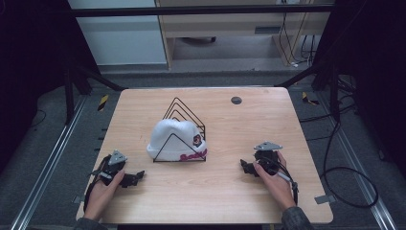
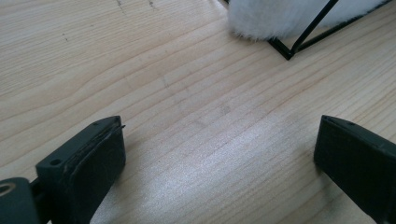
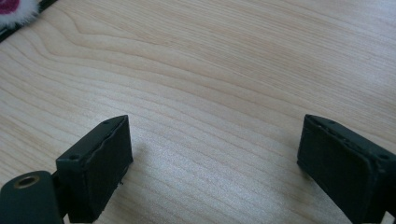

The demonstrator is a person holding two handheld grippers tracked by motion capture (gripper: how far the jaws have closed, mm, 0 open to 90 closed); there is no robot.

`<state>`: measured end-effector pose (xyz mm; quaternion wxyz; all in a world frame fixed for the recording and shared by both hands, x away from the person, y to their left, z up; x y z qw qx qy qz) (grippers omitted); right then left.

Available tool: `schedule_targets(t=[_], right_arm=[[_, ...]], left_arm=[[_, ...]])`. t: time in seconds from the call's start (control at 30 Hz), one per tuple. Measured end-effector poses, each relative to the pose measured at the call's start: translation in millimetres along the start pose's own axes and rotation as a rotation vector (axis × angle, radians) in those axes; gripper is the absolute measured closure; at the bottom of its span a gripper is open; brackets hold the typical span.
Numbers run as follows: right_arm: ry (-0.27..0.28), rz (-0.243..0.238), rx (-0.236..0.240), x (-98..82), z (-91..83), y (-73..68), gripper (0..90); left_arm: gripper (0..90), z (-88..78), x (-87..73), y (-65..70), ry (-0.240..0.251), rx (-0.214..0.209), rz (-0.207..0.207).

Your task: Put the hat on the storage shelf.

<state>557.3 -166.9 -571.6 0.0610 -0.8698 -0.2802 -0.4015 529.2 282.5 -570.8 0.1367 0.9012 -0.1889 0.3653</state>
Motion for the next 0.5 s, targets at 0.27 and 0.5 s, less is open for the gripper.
schedule_targets(t=[0.27,0.5], right_arm=[[-0.008,0.002,-0.027,-1.5,-1.5,-4.7,9.9],[-0.008,0.019,-0.039,-5.2,-7.4,-15.5,9.9]], left_arm=[[0.0,0.3,-0.5,-0.5,-0.006,0.010,0.001],[0.0,-0.5,-1.4,-0.9,-0.006,0.017,-0.004]])
Point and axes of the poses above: each handheld gripper's, and its own axes: z roughly forward along the jaws, x roughly out of its top, y roughly to its right, the point moved 9 cm from there along z, roughly forward along the jaws, and after that the axes turned 10 degrees about -z, right-handed, at the moved point
